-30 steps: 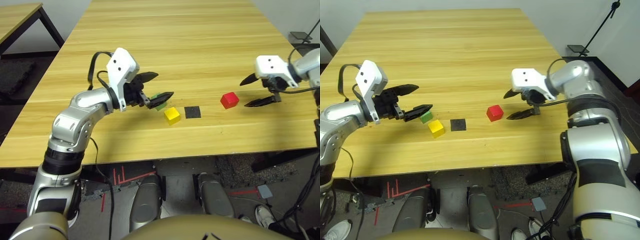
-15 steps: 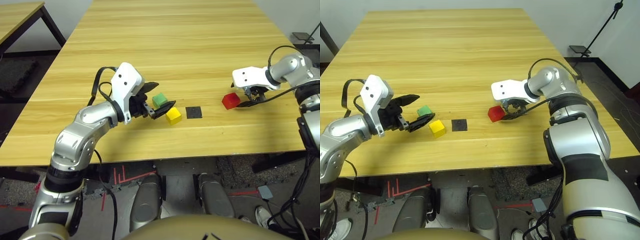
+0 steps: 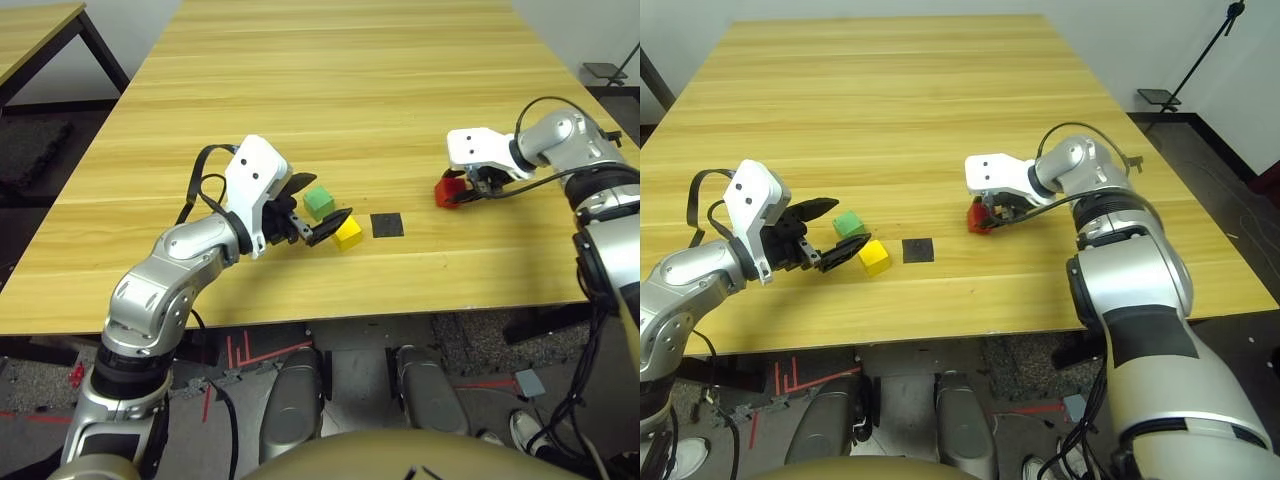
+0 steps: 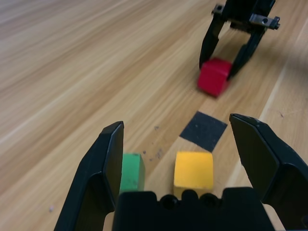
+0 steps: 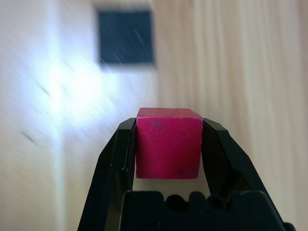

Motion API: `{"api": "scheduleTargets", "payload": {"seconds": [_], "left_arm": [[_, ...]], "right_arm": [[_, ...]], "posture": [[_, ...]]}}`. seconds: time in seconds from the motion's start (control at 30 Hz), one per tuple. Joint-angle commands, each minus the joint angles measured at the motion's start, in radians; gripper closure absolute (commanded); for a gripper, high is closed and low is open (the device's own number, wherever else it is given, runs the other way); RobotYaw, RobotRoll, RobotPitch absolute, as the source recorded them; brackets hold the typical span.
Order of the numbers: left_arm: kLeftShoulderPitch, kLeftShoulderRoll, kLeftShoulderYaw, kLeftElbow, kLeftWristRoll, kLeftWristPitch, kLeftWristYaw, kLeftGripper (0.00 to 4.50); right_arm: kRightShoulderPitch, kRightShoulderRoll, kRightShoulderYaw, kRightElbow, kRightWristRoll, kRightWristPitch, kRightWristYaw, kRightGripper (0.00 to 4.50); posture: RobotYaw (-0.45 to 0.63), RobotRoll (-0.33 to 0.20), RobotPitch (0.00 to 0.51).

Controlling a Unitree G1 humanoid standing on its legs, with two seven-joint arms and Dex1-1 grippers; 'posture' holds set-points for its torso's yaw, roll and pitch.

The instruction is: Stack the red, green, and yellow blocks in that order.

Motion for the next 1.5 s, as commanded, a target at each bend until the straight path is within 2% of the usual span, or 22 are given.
{"api": "scheduleTargets", "payload": {"seconds": [0.03, 0.2, 0.33, 0.83, 1.5], "left_arm": [[-0.022, 0.002, -0.026, 0.031, -0.006, 0.023, -0.017, 0.0], [-0.03, -0.008, -0.048, 0.055, 0.016, 0.009, -0.017, 0.0], [-0.029, -0.016, -0.055, 0.065, 0.031, -0.001, -0.004, 0.0], [-0.004, -0.02, -0.04, 0.062, 0.057, 0.01, 0.03, 0.0], [-0.019, -0.024, -0.035, 0.099, 0.065, -0.008, 0.025, 0.0]], "right_arm": [[0.0, 0.04, 0.053, -0.205, 0.066, 0.201, 0.062, 2.44], [0.078, 0.034, 0.173, -0.522, 0.032, 0.429, 0.062, 2.44], [0.117, 0.026, 0.212, -0.635, 0.019, 0.498, 0.058, 2.44], [0.142, 0.089, 0.249, -0.63, 0.025, 0.484, -0.044, 2.44], [0.202, 0.038, 0.293, -0.747, 0.01, 0.553, -0.012, 2.44]], "posture": [[0.43, -0.218, 0.12], [0.46, -0.237, 0.112], [0.49, -0.256, 0.112], [0.52, -0.273, 0.121], [0.5, -0.263, 0.143]]}}
